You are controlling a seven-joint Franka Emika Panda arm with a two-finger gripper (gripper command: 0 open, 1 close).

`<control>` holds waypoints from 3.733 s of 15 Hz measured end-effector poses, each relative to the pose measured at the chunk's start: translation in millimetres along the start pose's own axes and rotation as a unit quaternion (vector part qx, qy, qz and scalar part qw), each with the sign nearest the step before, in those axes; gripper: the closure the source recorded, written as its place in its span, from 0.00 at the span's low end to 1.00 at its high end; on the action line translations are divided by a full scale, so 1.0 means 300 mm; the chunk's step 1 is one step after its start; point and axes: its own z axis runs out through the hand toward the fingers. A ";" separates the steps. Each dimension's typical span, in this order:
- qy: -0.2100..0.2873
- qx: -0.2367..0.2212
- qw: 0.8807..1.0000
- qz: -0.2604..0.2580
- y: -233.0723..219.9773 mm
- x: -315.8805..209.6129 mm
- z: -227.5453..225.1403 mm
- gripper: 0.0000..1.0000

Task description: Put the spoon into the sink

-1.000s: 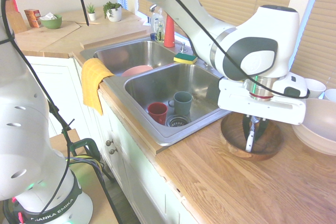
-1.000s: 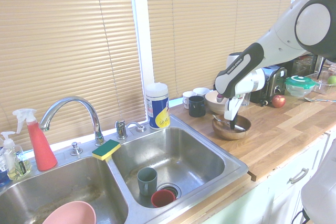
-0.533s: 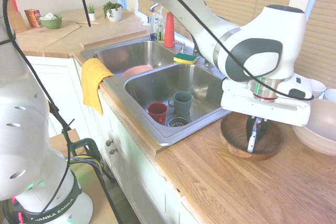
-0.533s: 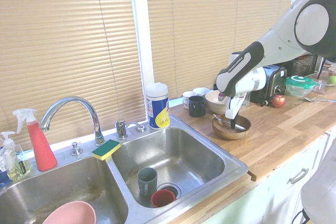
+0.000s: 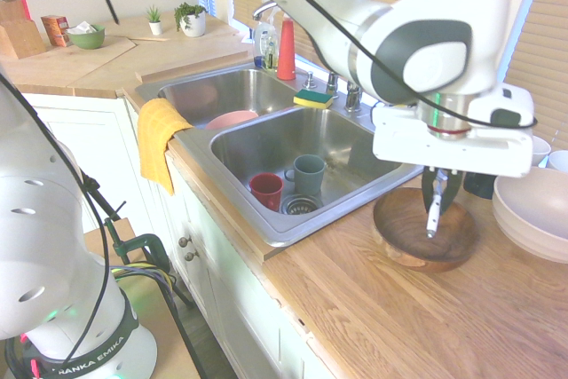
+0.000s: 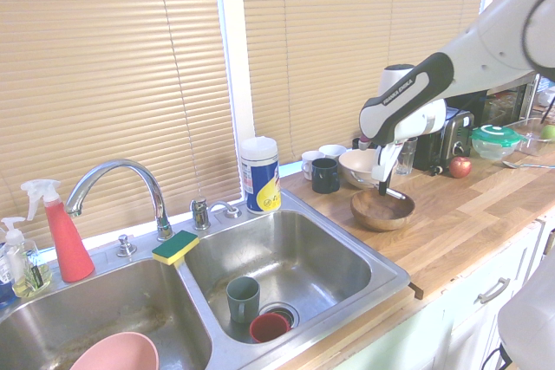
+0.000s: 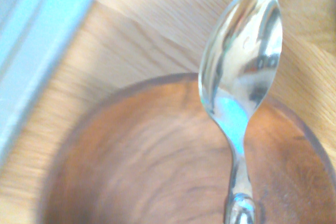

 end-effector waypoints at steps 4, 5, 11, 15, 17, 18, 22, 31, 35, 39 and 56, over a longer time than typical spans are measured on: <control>0.011 -0.014 1.000 -0.017 -0.232 -0.161 -0.033 1.00; 0.014 -0.015 1.000 -0.020 -0.276 -0.204 -0.044 1.00; 0.028 -0.020 0.998 -0.058 -0.593 -0.380 -0.074 1.00; 0.008 -0.008 0.996 -0.087 -0.721 -0.402 -0.014 1.00; -0.008 -0.003 0.996 -0.092 -0.766 -0.383 0.055 1.00; -0.019 -0.002 0.995 -0.094 -0.786 -0.367 0.090 1.00; -0.066 -0.001 0.995 -0.080 -0.873 -0.267 0.240 1.00; -0.080 -0.006 0.996 -0.035 -0.988 -0.185 0.533 1.00; -0.059 0.000 0.998 -0.015 -1.065 -0.116 0.668 1.00; -0.060 0.005 0.998 -0.008 -1.125 -0.057 0.773 1.00; -0.077 0.021 0.997 -0.017 -1.123 0.000 0.818 0.00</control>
